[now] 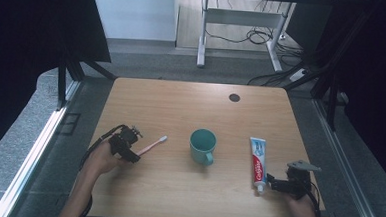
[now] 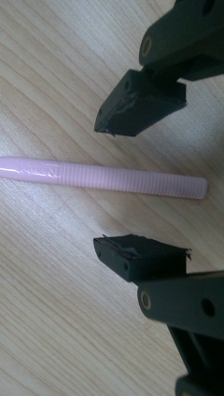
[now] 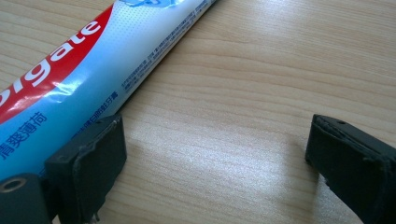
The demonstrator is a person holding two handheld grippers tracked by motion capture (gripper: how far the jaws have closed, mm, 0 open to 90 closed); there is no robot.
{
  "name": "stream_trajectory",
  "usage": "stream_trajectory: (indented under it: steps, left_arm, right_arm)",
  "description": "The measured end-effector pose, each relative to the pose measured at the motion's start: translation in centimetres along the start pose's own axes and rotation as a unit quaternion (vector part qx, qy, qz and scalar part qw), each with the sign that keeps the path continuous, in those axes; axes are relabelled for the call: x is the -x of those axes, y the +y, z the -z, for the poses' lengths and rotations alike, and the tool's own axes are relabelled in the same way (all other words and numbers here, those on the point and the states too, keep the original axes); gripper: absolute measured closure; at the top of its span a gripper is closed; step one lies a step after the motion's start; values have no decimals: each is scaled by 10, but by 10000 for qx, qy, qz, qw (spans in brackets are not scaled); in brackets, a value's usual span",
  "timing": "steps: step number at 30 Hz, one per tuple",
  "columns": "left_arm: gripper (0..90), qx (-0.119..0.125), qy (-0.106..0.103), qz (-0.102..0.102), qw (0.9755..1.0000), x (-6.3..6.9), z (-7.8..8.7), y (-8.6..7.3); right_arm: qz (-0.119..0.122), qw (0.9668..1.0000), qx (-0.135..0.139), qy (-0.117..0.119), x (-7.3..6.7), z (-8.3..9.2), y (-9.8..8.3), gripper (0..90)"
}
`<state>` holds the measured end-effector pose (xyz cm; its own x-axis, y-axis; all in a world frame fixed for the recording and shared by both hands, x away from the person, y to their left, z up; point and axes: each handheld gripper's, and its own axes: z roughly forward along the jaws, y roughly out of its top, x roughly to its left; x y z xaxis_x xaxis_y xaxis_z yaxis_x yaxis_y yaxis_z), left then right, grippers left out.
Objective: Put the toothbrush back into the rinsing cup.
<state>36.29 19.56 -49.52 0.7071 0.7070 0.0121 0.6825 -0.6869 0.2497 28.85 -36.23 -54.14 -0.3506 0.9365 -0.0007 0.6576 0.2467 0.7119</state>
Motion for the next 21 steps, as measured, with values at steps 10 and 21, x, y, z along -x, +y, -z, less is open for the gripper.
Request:
stream_trajectory:
  steps: [10, 21]
  left_arm:
    - [530, -310, -92, -229, 9992, -2, -2, 22]
    - [595, -614, -141, -488, 9968, -2, -8, 41]
  right_arm:
    - [2, 10000, 2, 3, 0, 0, 0, 46]
    - [3, 10000, 5, 6, 0, 0, 0, 46]
